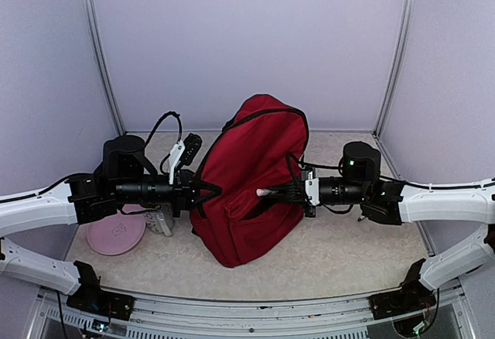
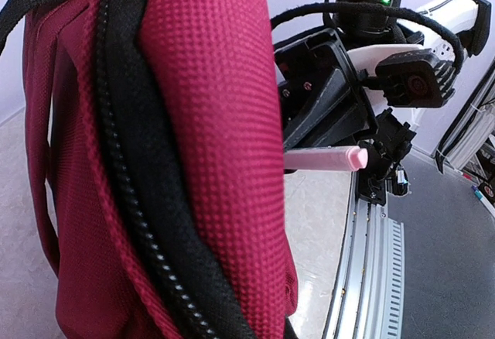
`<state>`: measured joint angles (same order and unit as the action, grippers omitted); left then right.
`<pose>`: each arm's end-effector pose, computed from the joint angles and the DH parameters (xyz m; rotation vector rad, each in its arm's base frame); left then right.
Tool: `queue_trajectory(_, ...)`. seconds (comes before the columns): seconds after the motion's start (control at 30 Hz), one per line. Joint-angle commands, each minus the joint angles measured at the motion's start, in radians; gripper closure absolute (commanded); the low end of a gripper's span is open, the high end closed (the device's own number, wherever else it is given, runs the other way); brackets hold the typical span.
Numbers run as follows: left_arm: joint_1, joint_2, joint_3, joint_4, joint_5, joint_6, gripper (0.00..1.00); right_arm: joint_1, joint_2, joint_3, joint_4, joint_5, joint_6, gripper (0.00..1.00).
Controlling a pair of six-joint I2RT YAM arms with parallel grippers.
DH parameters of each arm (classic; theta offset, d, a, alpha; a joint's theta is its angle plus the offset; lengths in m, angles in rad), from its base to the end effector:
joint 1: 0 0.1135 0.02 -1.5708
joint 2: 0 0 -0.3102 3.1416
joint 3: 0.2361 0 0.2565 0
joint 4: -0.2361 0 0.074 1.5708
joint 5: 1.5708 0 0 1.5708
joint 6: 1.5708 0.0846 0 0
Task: Pack the student bag
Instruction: Place the pen in the lower front pocket of the bag.
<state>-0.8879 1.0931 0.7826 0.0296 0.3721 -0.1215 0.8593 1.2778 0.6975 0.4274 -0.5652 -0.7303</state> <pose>0.1528 -0.2366 0.3275 0.9830 1.7015 -1.0283 0.1718 0.2686 0.3018 -1.4946 0.8795 0.5806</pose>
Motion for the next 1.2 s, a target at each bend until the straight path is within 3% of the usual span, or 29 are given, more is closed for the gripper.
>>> queue_trajectory(0.0,0.004,-0.017,0.02,0.036,0.03,0.019,0.98,0.003,0.032,0.069,-0.101,0.027,-0.251,1.0)
queue_trajectory(0.37,0.004,-0.023,0.019,0.035,0.03,0.02,0.98,-0.039,0.054,0.132,-0.425,0.23,-0.485,1.0)
queue_trajectory(0.87,0.004,-0.017,0.019,0.036,0.037,0.016,0.98,-0.038,0.127,0.284,-0.601,0.442,-0.38,1.0)
queue_trajectory(0.93,0.004,-0.017,0.019,0.037,0.037,0.017,0.98,-0.023,0.124,0.272,-0.6,0.458,-0.411,0.9)
queue_trajectory(1.03,0.004,-0.018,0.02,0.036,0.036,0.019,0.98,-0.003,0.096,0.246,-0.571,0.448,-0.433,0.6)
queue_trajectory(1.17,0.004,-0.021,0.02,0.035,0.033,0.018,0.98,0.011,0.045,0.249,-0.57,0.365,-0.37,0.48)
